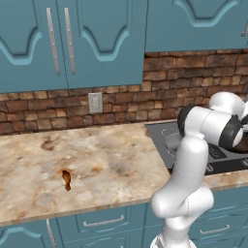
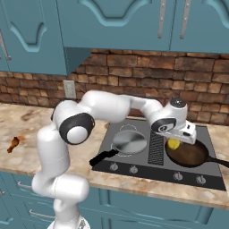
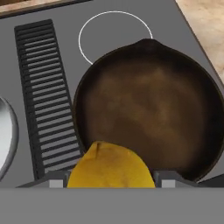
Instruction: Place both pans onto different burners. Then place the lemon and the chicken drumstick on different pans.
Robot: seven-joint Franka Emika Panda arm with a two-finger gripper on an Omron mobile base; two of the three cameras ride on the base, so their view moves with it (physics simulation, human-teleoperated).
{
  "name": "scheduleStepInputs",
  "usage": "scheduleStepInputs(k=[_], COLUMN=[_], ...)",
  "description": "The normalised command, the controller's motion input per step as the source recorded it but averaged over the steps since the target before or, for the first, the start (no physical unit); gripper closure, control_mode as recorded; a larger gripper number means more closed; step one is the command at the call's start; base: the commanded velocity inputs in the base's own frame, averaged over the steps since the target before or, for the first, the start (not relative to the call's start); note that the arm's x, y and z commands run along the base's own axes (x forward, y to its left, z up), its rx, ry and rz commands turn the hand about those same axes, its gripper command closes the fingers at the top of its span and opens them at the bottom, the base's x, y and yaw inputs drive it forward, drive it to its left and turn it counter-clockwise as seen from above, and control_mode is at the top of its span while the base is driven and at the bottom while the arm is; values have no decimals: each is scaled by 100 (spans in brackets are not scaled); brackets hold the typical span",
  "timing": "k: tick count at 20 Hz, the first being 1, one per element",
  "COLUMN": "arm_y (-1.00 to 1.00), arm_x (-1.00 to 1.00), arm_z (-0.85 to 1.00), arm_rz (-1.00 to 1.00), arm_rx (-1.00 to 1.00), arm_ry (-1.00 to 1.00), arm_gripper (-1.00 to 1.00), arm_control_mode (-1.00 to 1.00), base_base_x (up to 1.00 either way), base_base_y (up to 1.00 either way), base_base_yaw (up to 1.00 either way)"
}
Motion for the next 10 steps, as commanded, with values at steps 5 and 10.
scheduleStepInputs(k=[5, 10], arm_y=[-31, -26], arm_x=[21, 20], arm_z=[-20, -23], arm_rz=[0, 0], arm_rx=[1, 0], arm_ry=[0, 0], arm_gripper=[100, 100], arm_control_mode=[-100, -100], base_base_x=[0, 0], base_base_y=[0, 0], base_base_yaw=[0, 0])
